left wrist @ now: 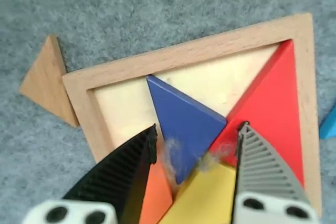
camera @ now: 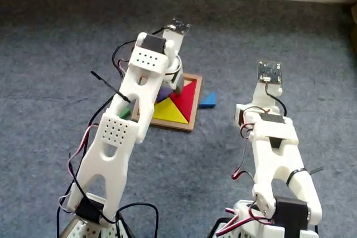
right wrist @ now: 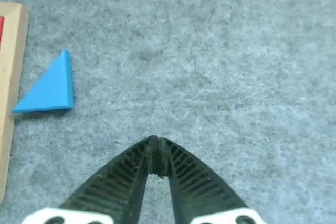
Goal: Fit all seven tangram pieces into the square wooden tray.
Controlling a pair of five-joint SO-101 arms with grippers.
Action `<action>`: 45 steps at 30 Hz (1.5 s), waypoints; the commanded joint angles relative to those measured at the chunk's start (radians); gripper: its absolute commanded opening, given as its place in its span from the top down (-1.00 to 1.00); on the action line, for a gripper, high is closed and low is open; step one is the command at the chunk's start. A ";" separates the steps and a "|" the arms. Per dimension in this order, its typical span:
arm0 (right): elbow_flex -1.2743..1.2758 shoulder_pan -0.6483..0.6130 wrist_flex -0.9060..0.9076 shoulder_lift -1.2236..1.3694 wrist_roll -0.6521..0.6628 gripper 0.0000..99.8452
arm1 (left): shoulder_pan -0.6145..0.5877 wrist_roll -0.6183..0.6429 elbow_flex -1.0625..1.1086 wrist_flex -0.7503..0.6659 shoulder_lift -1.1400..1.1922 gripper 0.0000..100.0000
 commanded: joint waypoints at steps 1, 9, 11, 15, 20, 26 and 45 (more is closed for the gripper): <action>-0.010 0.005 -0.022 -0.047 -0.012 0.98 | 0.013 0.008 -0.004 -0.021 0.002 0.53; -0.010 0.005 -0.022 -0.047 -0.012 0.98 | -0.004 0.011 -0.053 -0.018 0.001 0.58; -0.010 0.005 -0.022 -0.047 -0.012 0.98 | -0.013 0.011 -0.053 -0.023 0.001 0.58; -0.010 0.005 -0.022 -0.047 -0.012 0.98 | -0.030 0.026 -0.056 -0.023 0.001 0.58; -0.010 0.005 -0.022 -0.047 -0.011 0.98 | -0.062 0.075 -0.053 -0.017 0.001 0.58; -0.010 0.005 -0.022 -0.047 -0.011 0.98 | -0.091 0.081 -0.058 -0.018 0.001 0.58; -0.010 0.005 -0.022 -0.047 -0.011 0.98 | -0.012 0.005 0.039 -0.044 0.001 0.69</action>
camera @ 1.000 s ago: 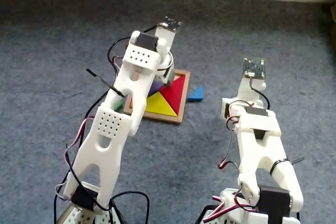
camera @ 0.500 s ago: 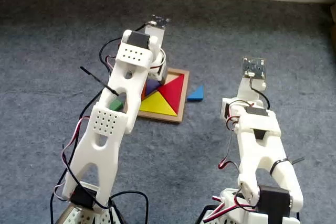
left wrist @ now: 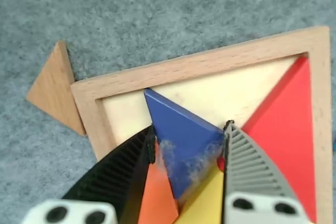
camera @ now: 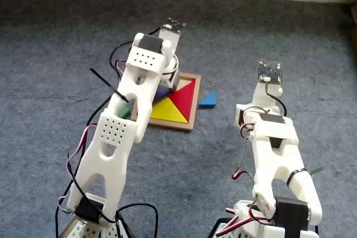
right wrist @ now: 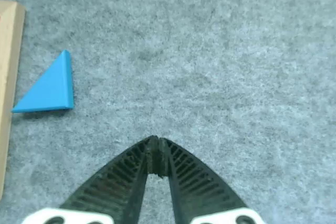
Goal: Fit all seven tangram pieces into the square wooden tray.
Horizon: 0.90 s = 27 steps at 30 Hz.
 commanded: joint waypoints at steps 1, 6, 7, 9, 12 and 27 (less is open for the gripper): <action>-0.010 0.005 -0.022 -0.047 -0.011 0.98 | 0.012 -0.012 0.010 -0.023 -0.007 0.69; -0.010 0.005 -0.022 -0.047 -0.011 0.98 | 0.038 -0.014 0.004 -0.017 -0.010 0.69; -0.010 0.005 -0.022 -0.047 -0.011 0.98 | 0.050 -0.014 0.002 -0.017 -0.013 0.69; -0.010 0.005 -0.022 -0.047 -0.011 0.98 | 0.068 -0.015 -0.005 -0.017 -0.019 0.69; -0.010 0.005 -0.022 -0.047 -0.011 0.98 | 0.073 -0.015 -0.079 0.026 -0.035 0.69; -0.010 -0.010 -0.022 -0.048 -0.005 0.98 | 0.027 -0.014 -0.193 0.066 -0.038 0.68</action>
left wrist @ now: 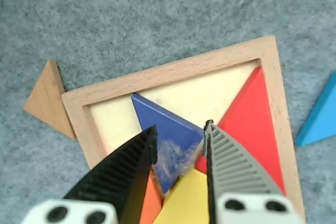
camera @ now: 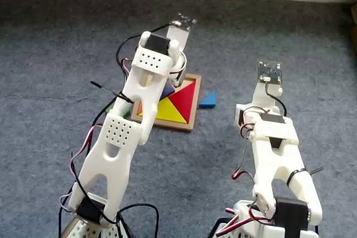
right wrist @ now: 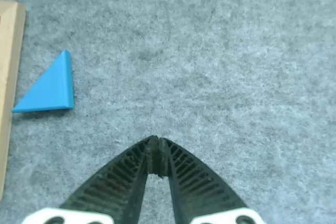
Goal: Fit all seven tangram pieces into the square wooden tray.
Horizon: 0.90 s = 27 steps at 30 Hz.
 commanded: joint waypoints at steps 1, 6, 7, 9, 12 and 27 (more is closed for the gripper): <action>-0.010 -0.010 -0.022 -0.048 -0.005 0.98 | -0.022 -0.005 -0.041 0.009 -0.039 0.66; -0.010 -0.010 -0.022 -0.048 -0.005 0.98 | -0.024 0.002 0.042 0.006 -0.038 0.47; -0.010 -0.008 -0.022 -0.048 -0.005 0.98 | -0.024 0.002 0.061 0.006 -0.038 0.48; -0.010 -0.008 -0.022 -0.048 -0.005 0.98 | -0.025 0.002 0.090 0.006 -0.038 0.51; -0.010 -0.008 -0.022 -0.048 -0.005 0.98 | -0.025 0.002 0.122 0.005 -0.038 0.55; -0.010 -0.008 -0.022 -0.048 -0.005 0.98 | -0.094 0.005 0.002 0.008 -0.038 0.59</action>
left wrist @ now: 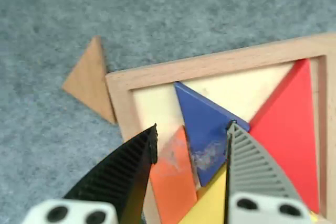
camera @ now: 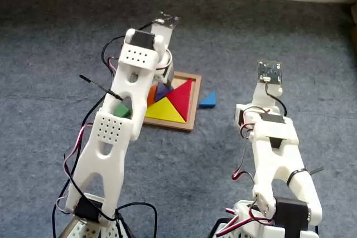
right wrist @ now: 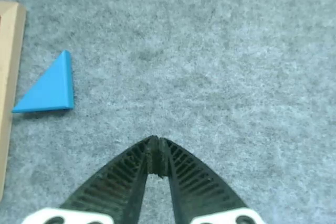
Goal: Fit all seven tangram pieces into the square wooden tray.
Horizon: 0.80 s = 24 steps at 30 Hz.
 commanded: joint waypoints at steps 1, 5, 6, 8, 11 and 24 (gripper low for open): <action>-0.010 -0.008 -0.022 -0.048 -0.005 0.98 | -0.004 0.003 -0.045 0.006 -0.028 0.59; -0.010 -0.008 -0.022 -0.048 -0.005 0.98 | -0.002 0.002 -0.045 0.005 -0.027 0.59; -0.010 -0.008 -0.022 -0.048 -0.005 0.98 | 0.002 0.002 -0.045 0.005 -0.027 0.59; -0.010 -0.008 -0.022 -0.047 -0.005 0.98 | 0.007 0.002 -0.044 0.005 -0.025 0.59; -0.010 -0.008 -0.022 -0.047 -0.005 0.98 | 0.027 -0.002 -0.051 0.003 0.007 0.59; -0.010 -0.008 -0.022 -0.047 -0.005 0.98 | 0.125 -0.006 -0.045 0.012 0.059 0.58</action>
